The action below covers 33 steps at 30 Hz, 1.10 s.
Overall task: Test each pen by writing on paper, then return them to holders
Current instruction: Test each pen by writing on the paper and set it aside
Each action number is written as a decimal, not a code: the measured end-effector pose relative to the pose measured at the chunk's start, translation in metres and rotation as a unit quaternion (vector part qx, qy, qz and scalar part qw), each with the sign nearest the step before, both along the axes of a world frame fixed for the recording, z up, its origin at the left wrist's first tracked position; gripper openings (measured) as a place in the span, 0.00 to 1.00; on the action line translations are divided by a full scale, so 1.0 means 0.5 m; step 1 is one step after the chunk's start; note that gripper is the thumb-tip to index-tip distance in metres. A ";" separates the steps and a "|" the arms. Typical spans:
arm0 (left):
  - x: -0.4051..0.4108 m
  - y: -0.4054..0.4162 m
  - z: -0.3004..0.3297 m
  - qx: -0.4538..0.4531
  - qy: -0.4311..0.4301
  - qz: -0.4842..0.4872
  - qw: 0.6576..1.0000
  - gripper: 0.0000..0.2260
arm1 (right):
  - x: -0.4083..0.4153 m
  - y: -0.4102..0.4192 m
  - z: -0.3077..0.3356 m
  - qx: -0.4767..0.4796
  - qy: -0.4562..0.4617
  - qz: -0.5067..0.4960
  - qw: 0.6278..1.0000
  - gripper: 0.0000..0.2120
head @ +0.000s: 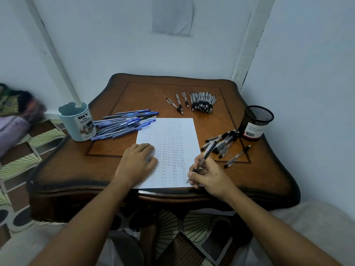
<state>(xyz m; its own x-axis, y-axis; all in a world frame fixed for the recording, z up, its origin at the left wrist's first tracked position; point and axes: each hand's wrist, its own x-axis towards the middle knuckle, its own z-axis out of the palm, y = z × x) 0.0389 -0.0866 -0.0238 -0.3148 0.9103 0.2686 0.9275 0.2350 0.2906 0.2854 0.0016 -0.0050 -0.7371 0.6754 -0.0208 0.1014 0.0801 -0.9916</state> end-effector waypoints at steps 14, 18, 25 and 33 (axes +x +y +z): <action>-0.002 0.002 -0.004 0.005 0.002 0.004 1.000 0.25 | 0.000 0.000 0.000 -0.018 0.009 -0.021 1.000 0.12; -0.006 0.004 -0.004 0.005 0.003 0.004 1.000 0.26 | -0.003 0.000 0.003 -0.011 -0.002 -0.020 1.000 0.12; -0.009 0.005 -0.007 -0.001 0.002 0.003 1.000 0.24 | -0.014 0.013 0.014 -0.139 0.067 -0.059 0.986 0.06; -0.006 0.006 -0.008 0.019 0.007 0.005 1.000 0.26 | -0.022 0.017 0.032 -0.234 0.066 -0.107 0.964 0.23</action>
